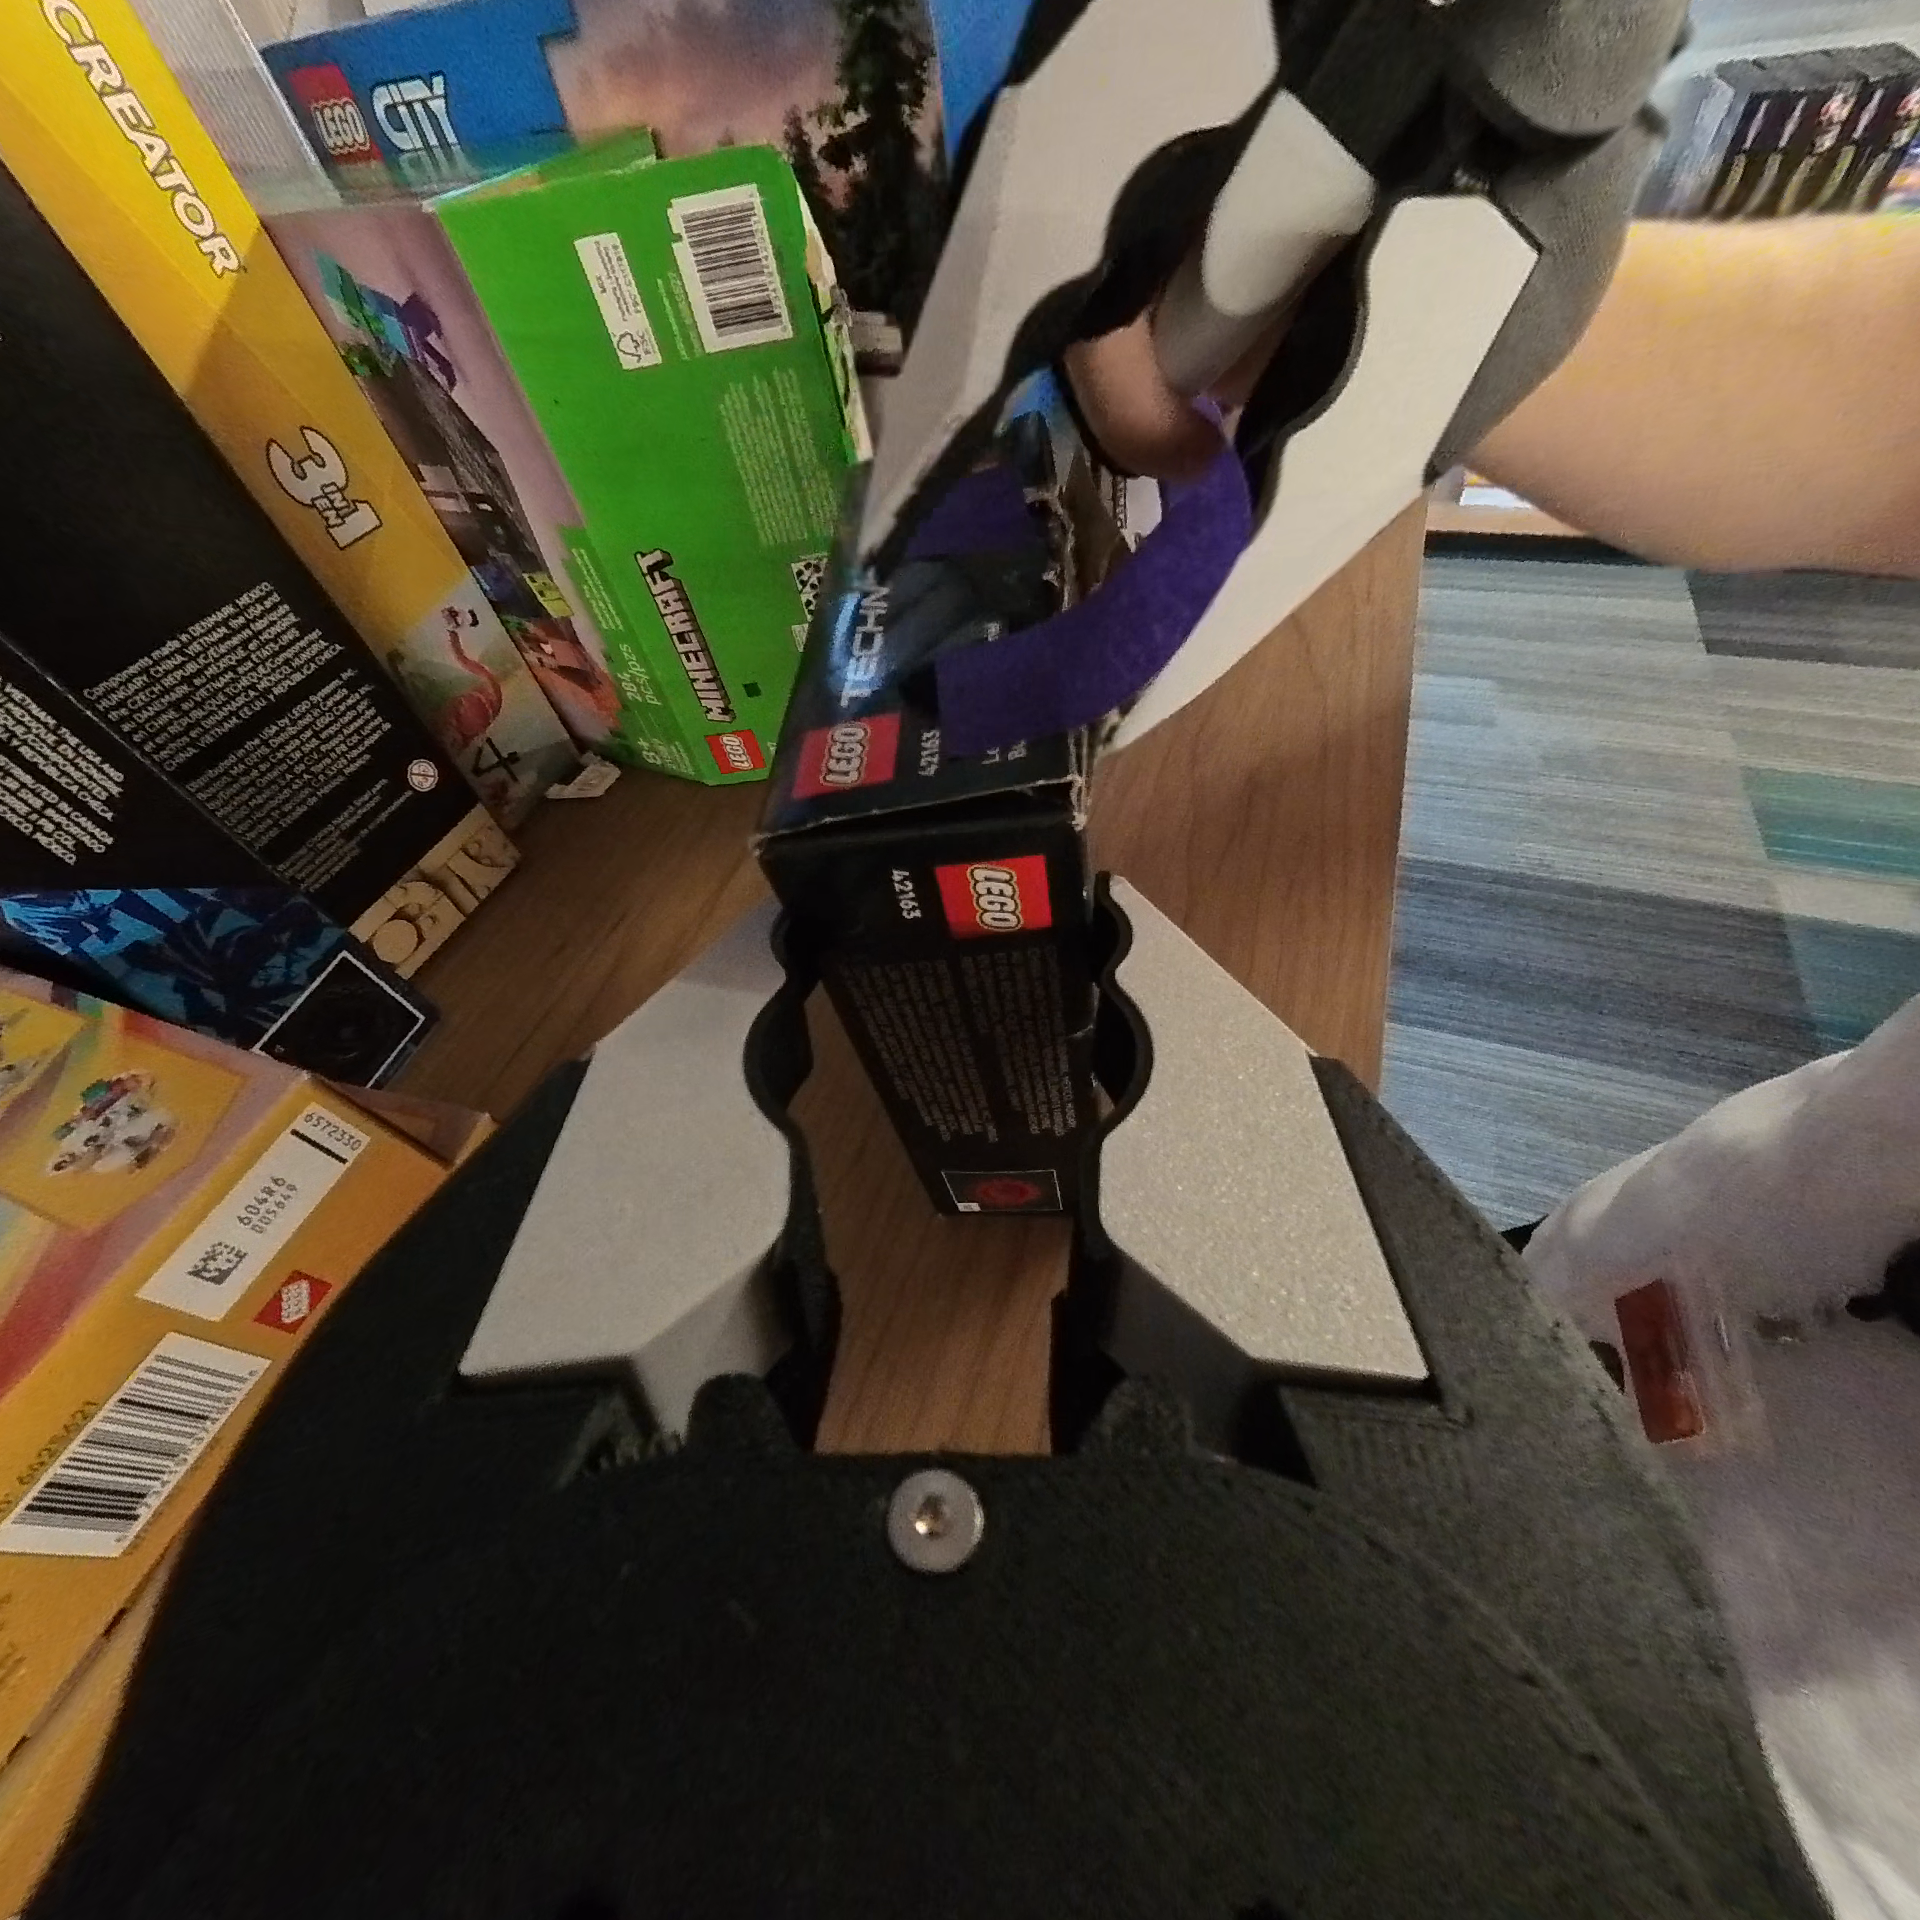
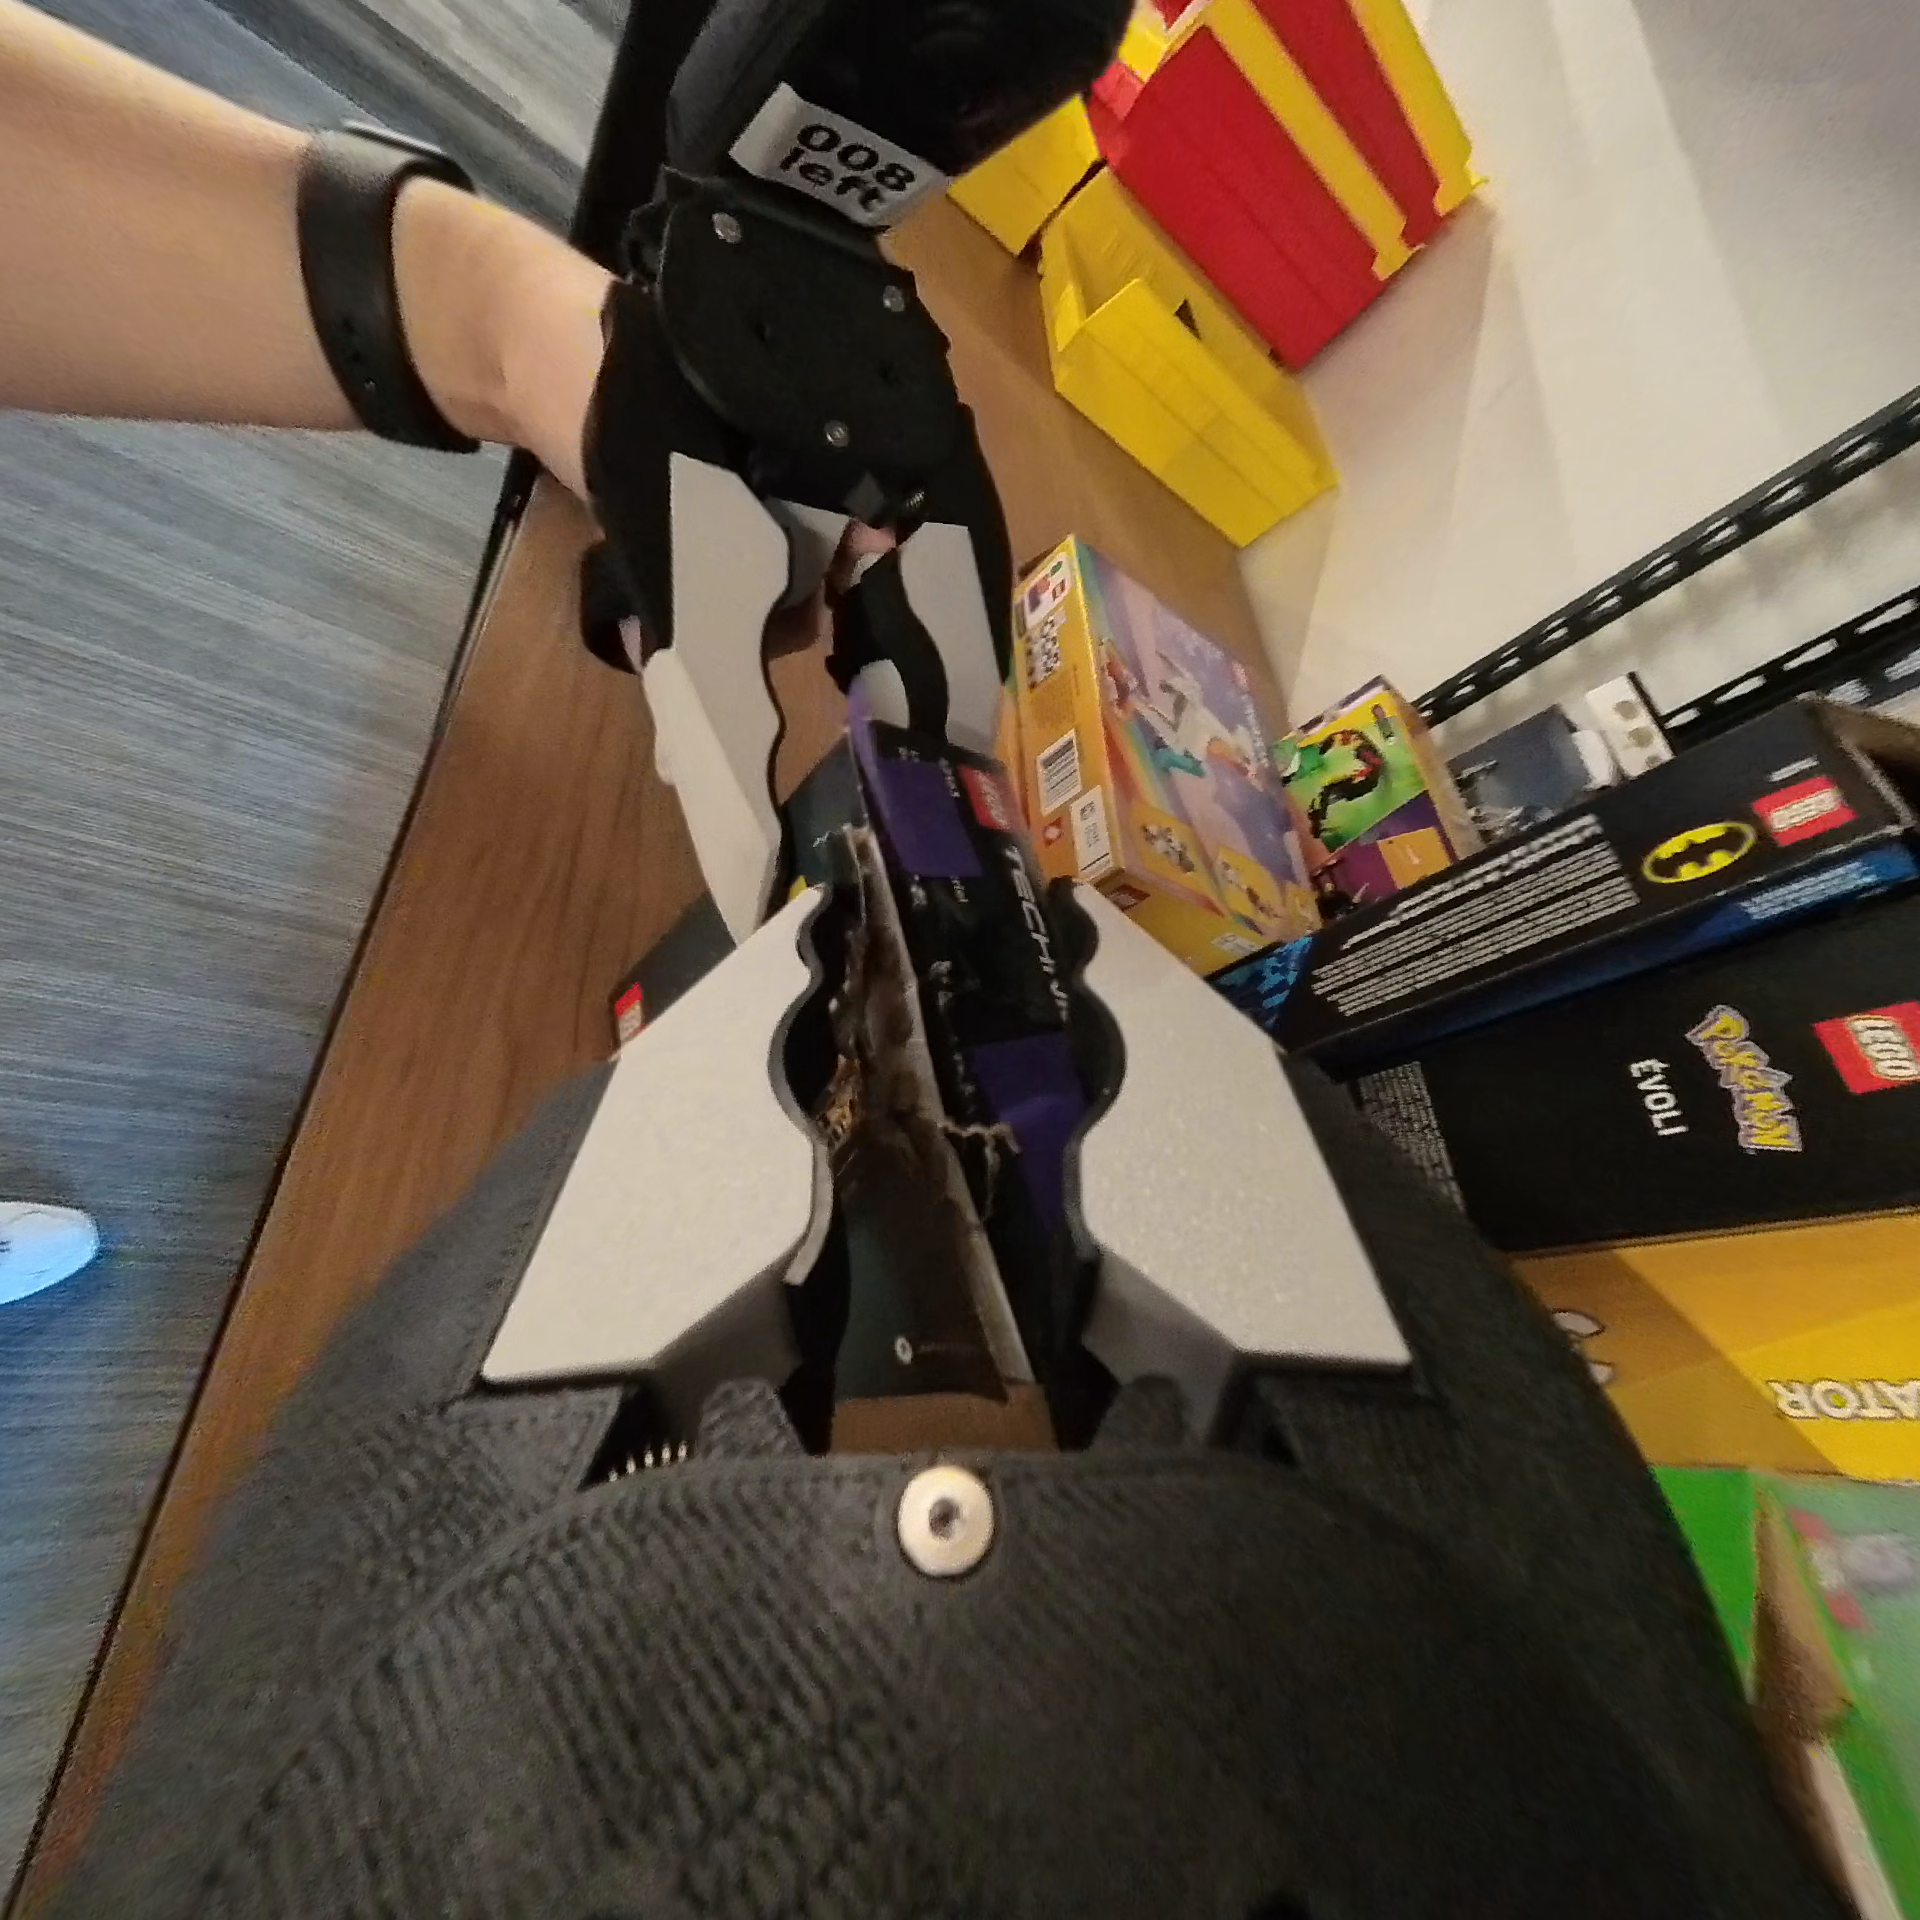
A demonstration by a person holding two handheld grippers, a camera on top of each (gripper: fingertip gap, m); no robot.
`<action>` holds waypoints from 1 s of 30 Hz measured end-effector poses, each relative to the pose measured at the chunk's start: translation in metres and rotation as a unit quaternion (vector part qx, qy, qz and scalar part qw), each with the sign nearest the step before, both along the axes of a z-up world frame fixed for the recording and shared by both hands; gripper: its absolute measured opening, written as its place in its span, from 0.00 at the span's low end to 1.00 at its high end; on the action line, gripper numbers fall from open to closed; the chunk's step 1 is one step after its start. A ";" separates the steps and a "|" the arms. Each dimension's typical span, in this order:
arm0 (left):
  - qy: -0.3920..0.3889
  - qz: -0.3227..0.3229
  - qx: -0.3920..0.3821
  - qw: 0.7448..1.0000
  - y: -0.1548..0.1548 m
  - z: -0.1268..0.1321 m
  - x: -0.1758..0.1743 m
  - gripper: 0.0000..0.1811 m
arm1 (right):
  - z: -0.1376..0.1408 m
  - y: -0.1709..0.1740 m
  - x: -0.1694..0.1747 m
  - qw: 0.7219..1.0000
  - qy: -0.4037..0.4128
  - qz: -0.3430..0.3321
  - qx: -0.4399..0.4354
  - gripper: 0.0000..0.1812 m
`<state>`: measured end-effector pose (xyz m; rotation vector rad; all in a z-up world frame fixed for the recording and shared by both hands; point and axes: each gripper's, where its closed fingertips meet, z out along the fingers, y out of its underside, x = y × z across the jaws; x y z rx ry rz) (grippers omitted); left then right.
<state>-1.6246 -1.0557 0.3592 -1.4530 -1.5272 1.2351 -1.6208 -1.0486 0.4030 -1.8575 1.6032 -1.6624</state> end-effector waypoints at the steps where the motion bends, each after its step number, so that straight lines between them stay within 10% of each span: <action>1: 0.000 0.000 0.000 1.000 0.000 0.000 0.000 0.28 | 0.000 0.002 -0.001 1.000 0.000 0.000 -0.014 0.21; 13: -0.003 0.039 -0.029 0.999 -0.003 0.002 0.004 0.29 | -0.004 0.005 -0.005 0.996 0.030 -0.001 -0.080 0.10; 23: -0.045 0.102 -0.306 0.945 0.024 0.044 0.019 0.21 | -0.005 0.000 -0.005 0.997 0.048 0.007 -0.058 0.09; 30: -0.098 0.129 -0.338 0.927 0.012 0.034 0.016 0.13 | -0.006 0.000 -0.005 0.998 0.054 0.012 -0.044 0.09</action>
